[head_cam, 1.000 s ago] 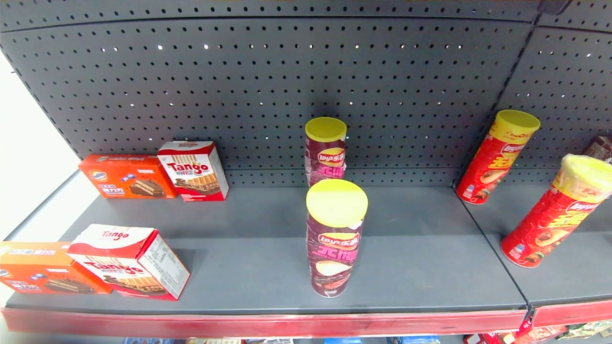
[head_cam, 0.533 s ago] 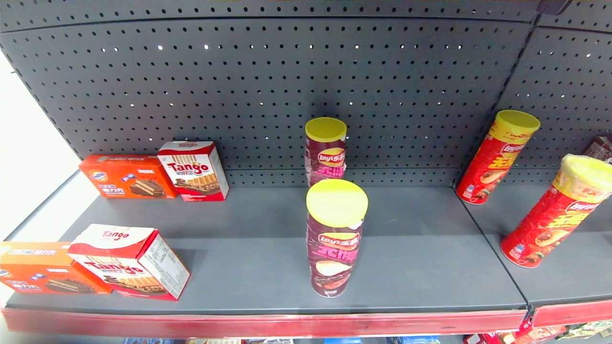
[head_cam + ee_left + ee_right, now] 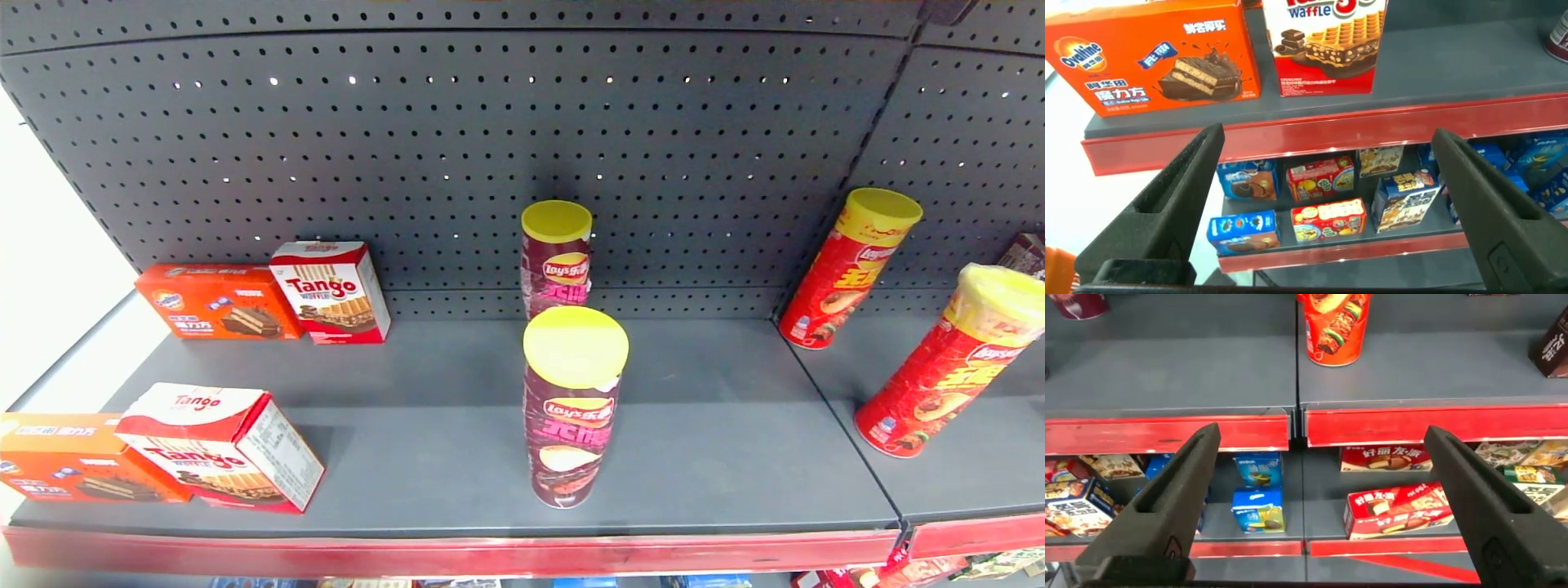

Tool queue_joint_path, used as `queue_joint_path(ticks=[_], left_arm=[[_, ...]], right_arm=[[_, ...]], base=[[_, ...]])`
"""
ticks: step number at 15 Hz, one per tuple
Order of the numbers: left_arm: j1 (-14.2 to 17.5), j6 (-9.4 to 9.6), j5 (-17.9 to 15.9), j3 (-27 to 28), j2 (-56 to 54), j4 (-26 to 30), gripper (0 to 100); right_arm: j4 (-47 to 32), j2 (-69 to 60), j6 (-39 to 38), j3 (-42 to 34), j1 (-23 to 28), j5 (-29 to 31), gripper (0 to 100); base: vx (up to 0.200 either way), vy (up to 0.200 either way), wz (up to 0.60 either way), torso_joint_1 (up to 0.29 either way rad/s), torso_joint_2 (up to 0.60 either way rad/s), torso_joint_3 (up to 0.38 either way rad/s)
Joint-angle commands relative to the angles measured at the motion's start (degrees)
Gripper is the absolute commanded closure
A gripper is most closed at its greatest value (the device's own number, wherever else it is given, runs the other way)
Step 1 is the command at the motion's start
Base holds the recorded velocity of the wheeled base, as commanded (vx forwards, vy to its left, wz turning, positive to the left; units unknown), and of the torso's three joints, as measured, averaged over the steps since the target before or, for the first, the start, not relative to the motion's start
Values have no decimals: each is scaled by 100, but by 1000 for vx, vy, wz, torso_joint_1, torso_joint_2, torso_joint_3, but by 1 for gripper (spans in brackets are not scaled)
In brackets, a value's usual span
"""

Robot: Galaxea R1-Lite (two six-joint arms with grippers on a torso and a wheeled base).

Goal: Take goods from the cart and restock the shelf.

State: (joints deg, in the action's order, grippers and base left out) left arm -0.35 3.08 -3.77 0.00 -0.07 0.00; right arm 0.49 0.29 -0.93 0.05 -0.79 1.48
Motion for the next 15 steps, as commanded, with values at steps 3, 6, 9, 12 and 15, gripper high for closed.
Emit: queue_joint_path(ticks=[3,6,9,12,15], left_arm=[[0,-18,16,0,7,0,0],[-9,34,-19,0,7,0,0],[0,-54,25,0,7,0,0],[0,-62,25,0,7,0,0],[0,-54,16,0,7,0,0]], right_arm=[[-5,15,31,-5,-9,-7,0],[-5,15,40,-5,-9,-7,0],[-5,15,40,-5,-9,-7,0],[-5,15,40,-5,-9,-16,0],[-5,15,40,-5,-9,-16,0]], base=[[0,0,0,0,0,0],[-67,0,0,4,1,1],[-67,0,0,1,-2,2],[0,0,0,0,0,0],[0,0,0,0,0,0]])
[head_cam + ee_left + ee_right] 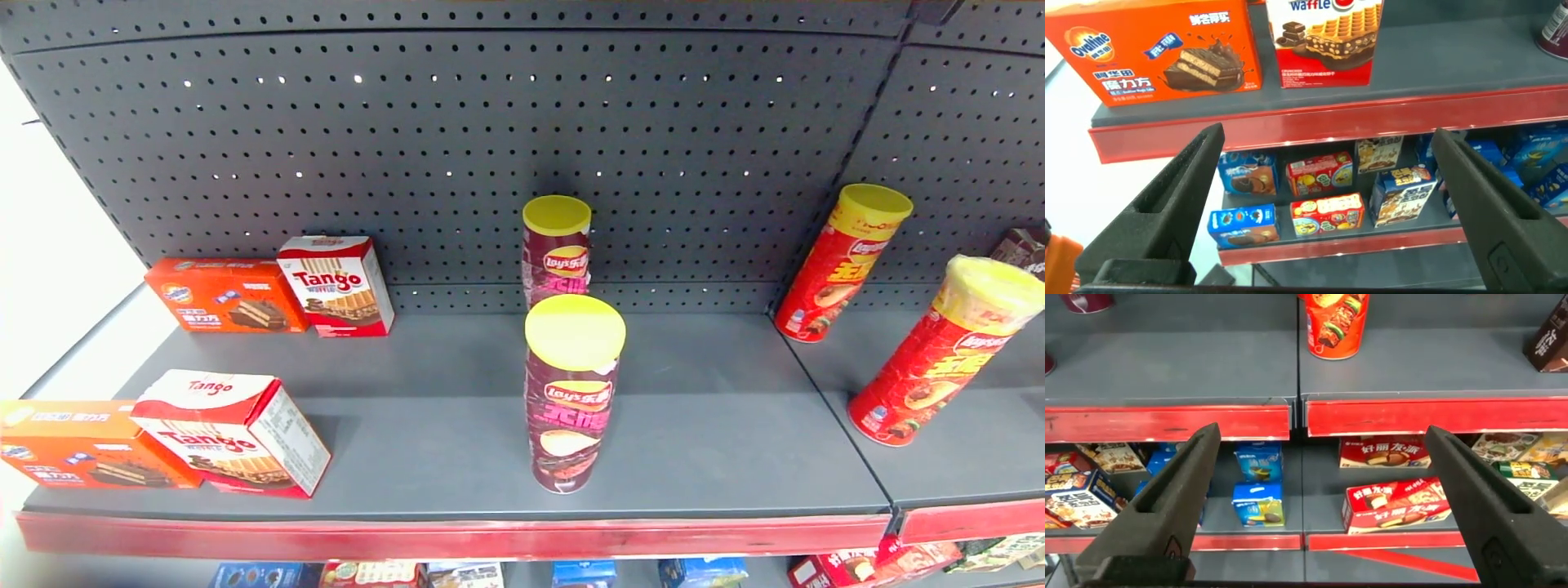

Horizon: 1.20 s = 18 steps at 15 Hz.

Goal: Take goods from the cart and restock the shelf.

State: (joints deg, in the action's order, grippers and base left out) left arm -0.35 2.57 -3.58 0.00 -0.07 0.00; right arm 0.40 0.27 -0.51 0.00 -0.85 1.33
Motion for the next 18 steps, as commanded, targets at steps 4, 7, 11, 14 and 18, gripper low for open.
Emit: queue_joint_path(ticks=[4,7,11,14,18], left_arm=[[0,-11,7,0,7,0,0],[0,-11,7,0,7,0,0],[0,-11,7,0,7,0,0],[0,-20,24,0,7,0,0],[0,-11,24,0,7,0,0]], right_arm=[[13,17,-2,0,-3,-1,0],[4,17,-2,0,-3,-1,0],[4,17,-2,0,-3,-1,0],[4,17,-2,0,-3,-1,0],[4,17,-2,0,6,-1,0]], base=[[0,0,0,0,0,0],[0,0,0,0,0,0],[0,0,0,0,0,0],[0,0,0,0,0,0],[0,0,0,0,0,0]])
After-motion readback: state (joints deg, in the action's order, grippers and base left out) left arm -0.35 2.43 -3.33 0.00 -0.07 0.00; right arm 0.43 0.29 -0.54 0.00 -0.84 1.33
